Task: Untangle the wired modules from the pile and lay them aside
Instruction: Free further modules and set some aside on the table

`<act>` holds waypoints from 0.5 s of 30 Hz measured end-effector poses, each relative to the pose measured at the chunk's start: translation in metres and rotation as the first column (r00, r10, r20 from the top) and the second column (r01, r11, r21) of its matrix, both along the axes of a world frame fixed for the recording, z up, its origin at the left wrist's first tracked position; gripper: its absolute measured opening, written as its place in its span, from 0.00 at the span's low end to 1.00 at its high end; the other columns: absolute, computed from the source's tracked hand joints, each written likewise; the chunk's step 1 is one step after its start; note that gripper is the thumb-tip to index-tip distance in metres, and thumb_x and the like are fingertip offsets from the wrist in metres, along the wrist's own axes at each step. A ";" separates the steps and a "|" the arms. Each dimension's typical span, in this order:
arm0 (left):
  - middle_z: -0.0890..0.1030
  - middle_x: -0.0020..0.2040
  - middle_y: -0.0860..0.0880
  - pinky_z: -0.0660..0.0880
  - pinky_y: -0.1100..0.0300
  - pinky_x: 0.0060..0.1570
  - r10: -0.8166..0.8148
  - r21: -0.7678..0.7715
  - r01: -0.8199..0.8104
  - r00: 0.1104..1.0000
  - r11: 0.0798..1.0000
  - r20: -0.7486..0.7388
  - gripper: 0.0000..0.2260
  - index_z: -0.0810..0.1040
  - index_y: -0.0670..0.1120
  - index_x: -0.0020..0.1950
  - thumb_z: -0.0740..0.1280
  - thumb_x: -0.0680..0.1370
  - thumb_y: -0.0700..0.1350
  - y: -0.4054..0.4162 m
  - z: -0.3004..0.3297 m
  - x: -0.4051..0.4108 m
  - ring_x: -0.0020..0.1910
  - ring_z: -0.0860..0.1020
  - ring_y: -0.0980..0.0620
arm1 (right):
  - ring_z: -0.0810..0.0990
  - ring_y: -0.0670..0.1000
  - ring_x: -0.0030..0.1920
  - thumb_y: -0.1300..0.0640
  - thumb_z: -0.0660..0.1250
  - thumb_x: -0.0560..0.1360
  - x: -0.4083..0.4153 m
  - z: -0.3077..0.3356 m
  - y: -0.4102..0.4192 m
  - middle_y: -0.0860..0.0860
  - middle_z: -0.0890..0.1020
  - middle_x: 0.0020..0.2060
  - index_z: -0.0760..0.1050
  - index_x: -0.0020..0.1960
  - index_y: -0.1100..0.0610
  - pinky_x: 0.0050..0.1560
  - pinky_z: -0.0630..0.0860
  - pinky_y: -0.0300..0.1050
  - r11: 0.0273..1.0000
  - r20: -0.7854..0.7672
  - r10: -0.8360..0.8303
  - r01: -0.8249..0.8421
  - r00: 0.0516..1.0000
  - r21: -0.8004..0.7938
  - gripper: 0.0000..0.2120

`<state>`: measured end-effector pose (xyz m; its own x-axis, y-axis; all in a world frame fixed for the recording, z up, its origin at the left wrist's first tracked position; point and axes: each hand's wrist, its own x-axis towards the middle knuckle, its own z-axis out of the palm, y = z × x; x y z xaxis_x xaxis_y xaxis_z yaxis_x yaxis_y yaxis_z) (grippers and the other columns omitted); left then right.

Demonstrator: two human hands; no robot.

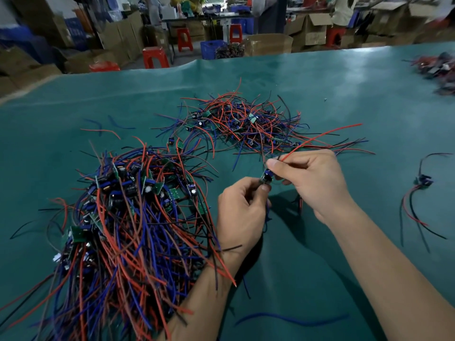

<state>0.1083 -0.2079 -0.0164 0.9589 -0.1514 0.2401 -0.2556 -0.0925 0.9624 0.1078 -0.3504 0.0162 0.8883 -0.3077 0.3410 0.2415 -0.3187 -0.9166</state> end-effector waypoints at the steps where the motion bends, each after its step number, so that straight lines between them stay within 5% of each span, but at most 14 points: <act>1: 0.79 0.28 0.52 0.73 0.60 0.27 -0.001 0.011 0.000 1.000 1.000 0.010 0.07 0.81 0.44 0.43 0.67 0.80 0.38 0.000 0.001 -0.001 0.25 0.74 0.58 | 0.76 0.49 0.33 0.57 0.78 0.72 0.000 0.000 -0.004 0.59 0.83 0.32 0.86 0.36 0.57 0.34 0.76 0.51 0.999 0.019 -0.017 0.018 1.000 -0.034 0.07; 6: 0.79 0.27 0.54 0.77 0.58 0.30 -0.016 0.079 0.013 0.999 0.997 0.048 0.08 0.81 0.47 0.42 0.68 0.79 0.38 0.001 -0.001 -0.001 0.27 0.78 0.57 | 0.71 0.49 0.33 0.50 0.77 0.71 -0.001 0.007 -0.026 0.64 0.79 0.32 0.83 0.37 0.59 0.34 0.72 0.58 0.983 0.127 -0.156 0.167 0.979 -0.073 0.12; 10: 0.80 0.29 0.56 0.76 0.60 0.34 -0.017 0.141 0.004 0.996 0.990 0.093 0.06 0.82 0.48 0.42 0.69 0.78 0.41 0.001 -0.002 -0.002 0.29 0.77 0.61 | 0.74 0.43 0.30 0.57 0.76 0.73 -0.007 0.017 -0.043 0.43 0.81 0.28 0.82 0.33 0.49 0.34 0.73 0.39 0.938 0.190 -0.330 0.297 0.925 0.181 0.11; 15: 0.81 0.30 0.53 0.74 0.58 0.34 0.073 0.122 -0.086 0.991 0.989 0.108 0.08 0.80 0.47 0.40 0.68 0.79 0.42 0.002 -0.004 -0.001 0.27 0.75 0.60 | 0.77 0.42 0.29 0.59 0.72 0.78 -0.008 0.020 -0.050 0.44 0.81 0.28 0.80 0.38 0.52 0.32 0.74 0.39 0.745 0.109 -0.592 0.490 0.798 0.453 0.10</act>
